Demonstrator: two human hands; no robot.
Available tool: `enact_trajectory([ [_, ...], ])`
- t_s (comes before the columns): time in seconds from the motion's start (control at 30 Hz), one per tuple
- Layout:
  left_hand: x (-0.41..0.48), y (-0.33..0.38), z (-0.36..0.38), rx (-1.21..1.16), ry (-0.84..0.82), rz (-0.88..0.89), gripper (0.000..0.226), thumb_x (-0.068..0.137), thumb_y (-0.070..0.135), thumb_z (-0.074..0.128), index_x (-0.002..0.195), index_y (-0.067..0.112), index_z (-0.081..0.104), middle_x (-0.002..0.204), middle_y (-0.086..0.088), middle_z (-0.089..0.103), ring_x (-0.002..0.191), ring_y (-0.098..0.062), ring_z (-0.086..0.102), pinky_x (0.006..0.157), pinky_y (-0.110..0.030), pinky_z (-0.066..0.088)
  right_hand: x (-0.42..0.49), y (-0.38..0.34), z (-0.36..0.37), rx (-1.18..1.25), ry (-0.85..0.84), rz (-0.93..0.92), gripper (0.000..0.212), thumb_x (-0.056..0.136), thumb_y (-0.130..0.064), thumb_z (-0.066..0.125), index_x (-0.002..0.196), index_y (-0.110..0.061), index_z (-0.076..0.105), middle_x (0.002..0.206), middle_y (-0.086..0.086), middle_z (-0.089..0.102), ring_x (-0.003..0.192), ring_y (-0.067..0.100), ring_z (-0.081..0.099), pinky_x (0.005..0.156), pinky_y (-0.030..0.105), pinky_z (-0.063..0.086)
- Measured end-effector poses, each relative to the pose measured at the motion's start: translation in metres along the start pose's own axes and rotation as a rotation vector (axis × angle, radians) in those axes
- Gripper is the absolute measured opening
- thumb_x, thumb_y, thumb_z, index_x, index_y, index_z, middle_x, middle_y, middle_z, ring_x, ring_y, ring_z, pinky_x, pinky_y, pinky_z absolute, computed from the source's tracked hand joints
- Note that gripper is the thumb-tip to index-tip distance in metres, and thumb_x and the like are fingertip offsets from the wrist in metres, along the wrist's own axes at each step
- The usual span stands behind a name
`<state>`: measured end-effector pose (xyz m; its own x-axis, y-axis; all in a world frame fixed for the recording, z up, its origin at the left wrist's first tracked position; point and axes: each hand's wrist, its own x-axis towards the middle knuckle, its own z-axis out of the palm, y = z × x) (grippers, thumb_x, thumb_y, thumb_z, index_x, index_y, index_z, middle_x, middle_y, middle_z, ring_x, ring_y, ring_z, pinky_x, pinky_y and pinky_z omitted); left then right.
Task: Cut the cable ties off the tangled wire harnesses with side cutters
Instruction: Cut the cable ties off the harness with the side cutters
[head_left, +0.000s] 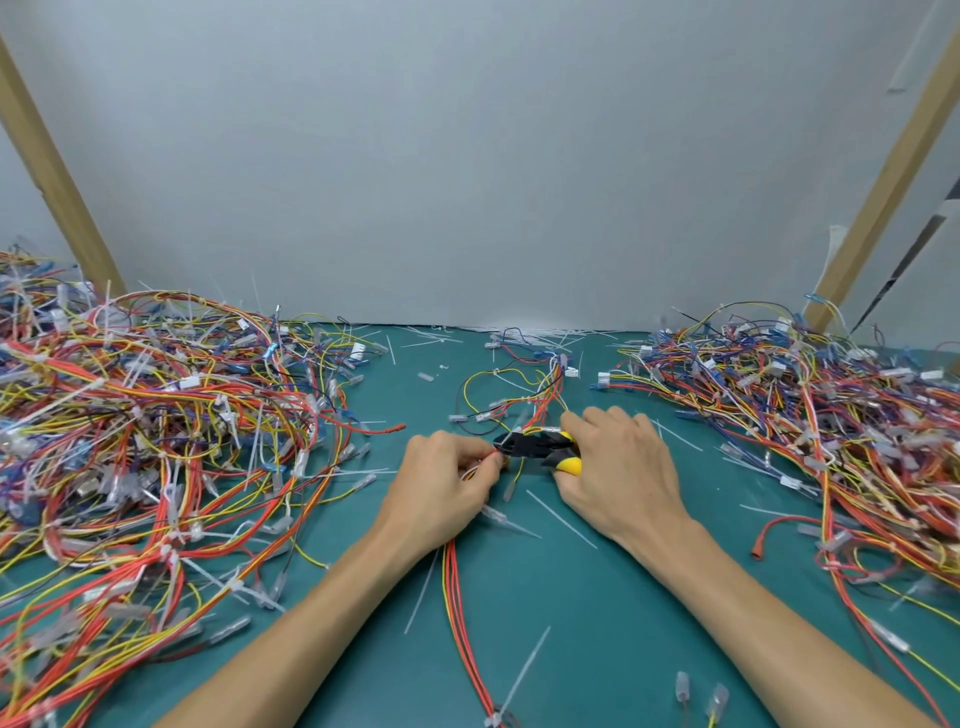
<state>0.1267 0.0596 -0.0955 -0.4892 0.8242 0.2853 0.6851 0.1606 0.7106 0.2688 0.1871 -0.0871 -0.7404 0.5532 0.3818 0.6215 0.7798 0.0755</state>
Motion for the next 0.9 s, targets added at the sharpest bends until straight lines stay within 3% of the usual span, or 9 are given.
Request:
enact_trajectory([
  [0.13,-0.0007,0.0019,0.0002,0.015,0.010,0.018,0.020,0.091,0.026,0.059,0.081,0.019,0.074,0.058,-0.011,0.054,0.053,-0.014,0.033,0.051,-0.024,0.030,-0.0001,0.0007,-0.0035,0.031,-0.034,0.021,0.017,0.078,-0.037,0.053,0.078,-0.025,0.042,0.081,-0.003,0.059,0.080,0.026,0.052,0.069,0.035,0.028],
  [0.23,-0.0012,0.0028,0.0001,0.015,0.005,0.022,0.020,0.092,0.026,0.059,0.082,0.019,0.075,0.059,-0.010,0.057,0.053,-0.017,0.037,0.052,-0.024,0.033,-0.0017,0.0006,-0.0047,0.068,-0.037,0.063,0.016,0.076,-0.037,0.051,0.074,-0.024,0.042,0.079,-0.003,0.059,0.068,0.027,0.040,0.064,0.033,0.025],
  [0.4,-0.0016,0.0033,0.0001,0.012,-0.027,0.036,0.022,0.094,0.029,0.057,0.083,0.020,0.073,0.059,-0.010,0.061,0.062,-0.028,0.053,0.065,-0.034,0.045,-0.0035,0.0044,-0.0009,0.109,-0.071,0.071,0.015,0.075,-0.038,0.049,0.079,-0.024,0.050,0.080,-0.003,0.062,0.081,0.029,0.059,0.060,0.033,0.030],
  [0.63,-0.0028,0.0042,-0.0008,0.007,-0.047,0.047,0.021,0.094,0.028,0.057,0.081,0.021,0.072,0.058,-0.006,0.062,0.062,-0.025,0.055,0.064,-0.030,0.043,-0.0040,0.0053,-0.0019,0.152,-0.101,0.091,0.010,0.075,-0.036,0.051,0.076,-0.026,0.048,0.079,-0.003,0.063,0.082,0.030,0.059,0.061,0.033,0.032],
  [0.8,-0.0030,0.0043,-0.0022,-0.004,-0.050,0.054,0.025,0.094,0.028,0.057,0.070,0.030,0.064,0.056,-0.002,0.062,0.058,-0.021,0.054,0.058,-0.024,0.040,-0.0040,0.0055,-0.0021,0.160,-0.099,0.091,0.010,0.076,-0.035,0.050,0.078,-0.025,0.051,0.078,-0.004,0.061,0.081,0.029,0.058,0.061,0.033,0.032],
  [0.9,-0.0023,0.0039,-0.0016,-0.005,-0.056,0.054,0.024,0.094,0.028,0.057,0.073,0.024,0.068,0.057,-0.005,0.061,0.059,-0.022,0.053,0.059,-0.027,0.041,-0.0036,0.0054,-0.0024,0.155,-0.090,0.088,0.010,0.077,-0.035,0.050,0.080,-0.026,0.051,0.078,-0.005,0.060,0.081,0.027,0.058,0.060,0.033,0.033],
])
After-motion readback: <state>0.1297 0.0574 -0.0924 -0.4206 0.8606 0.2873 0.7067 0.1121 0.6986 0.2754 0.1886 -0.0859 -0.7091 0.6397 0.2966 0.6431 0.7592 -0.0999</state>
